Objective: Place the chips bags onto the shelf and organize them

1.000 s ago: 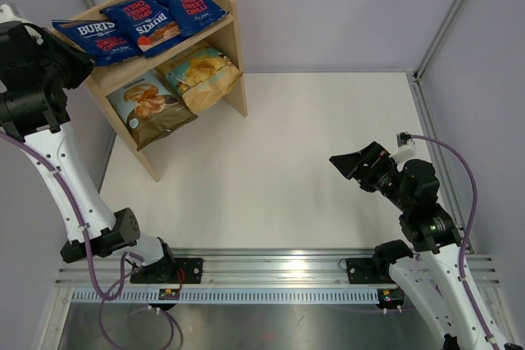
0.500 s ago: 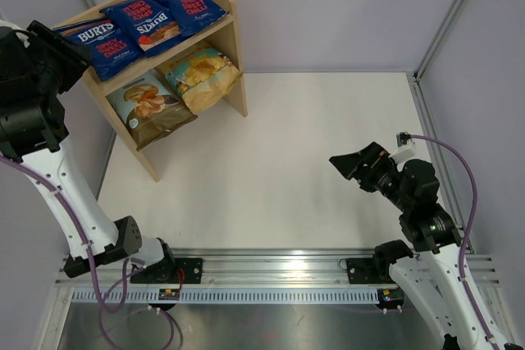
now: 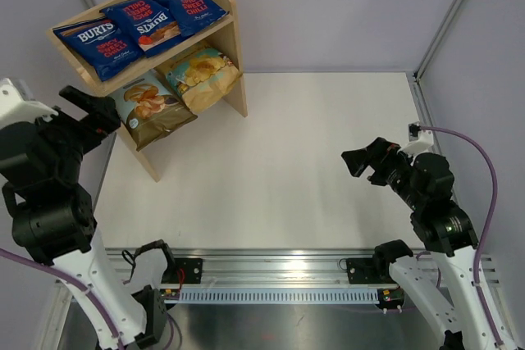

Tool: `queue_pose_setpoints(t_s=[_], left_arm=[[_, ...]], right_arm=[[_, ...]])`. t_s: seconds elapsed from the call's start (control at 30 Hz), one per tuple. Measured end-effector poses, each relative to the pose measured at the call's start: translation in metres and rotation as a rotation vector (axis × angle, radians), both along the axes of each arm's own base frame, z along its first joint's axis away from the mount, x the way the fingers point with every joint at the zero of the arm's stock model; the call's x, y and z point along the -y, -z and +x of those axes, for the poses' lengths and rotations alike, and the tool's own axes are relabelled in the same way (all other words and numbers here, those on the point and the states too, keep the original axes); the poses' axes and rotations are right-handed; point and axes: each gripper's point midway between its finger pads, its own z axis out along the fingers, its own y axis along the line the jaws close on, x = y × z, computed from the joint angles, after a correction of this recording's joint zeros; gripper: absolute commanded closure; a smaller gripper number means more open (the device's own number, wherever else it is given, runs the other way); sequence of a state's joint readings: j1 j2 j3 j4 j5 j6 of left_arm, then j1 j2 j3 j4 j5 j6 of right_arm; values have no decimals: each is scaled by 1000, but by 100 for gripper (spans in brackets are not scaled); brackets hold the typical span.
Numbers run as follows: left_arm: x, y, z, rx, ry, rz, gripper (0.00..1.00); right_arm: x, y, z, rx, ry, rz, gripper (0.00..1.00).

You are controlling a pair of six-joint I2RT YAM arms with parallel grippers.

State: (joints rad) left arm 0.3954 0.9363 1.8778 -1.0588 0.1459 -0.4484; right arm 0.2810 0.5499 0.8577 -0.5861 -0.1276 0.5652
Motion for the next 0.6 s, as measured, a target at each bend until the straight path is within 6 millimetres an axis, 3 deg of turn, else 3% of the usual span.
queue_pose_setpoints(t_s=[0.23,0.37,0.6], left_arm=[[31,115,-20,-104,149,13,1],[49,148,-35,-110,242,64,1],[63,192,-40,-159,376,160,1]], right_arm=[[29,-31,-12,78,68,-154,0],[38,-44,-26,96,67,-216,1],[60,-52,-42,88,109,-331,1]])
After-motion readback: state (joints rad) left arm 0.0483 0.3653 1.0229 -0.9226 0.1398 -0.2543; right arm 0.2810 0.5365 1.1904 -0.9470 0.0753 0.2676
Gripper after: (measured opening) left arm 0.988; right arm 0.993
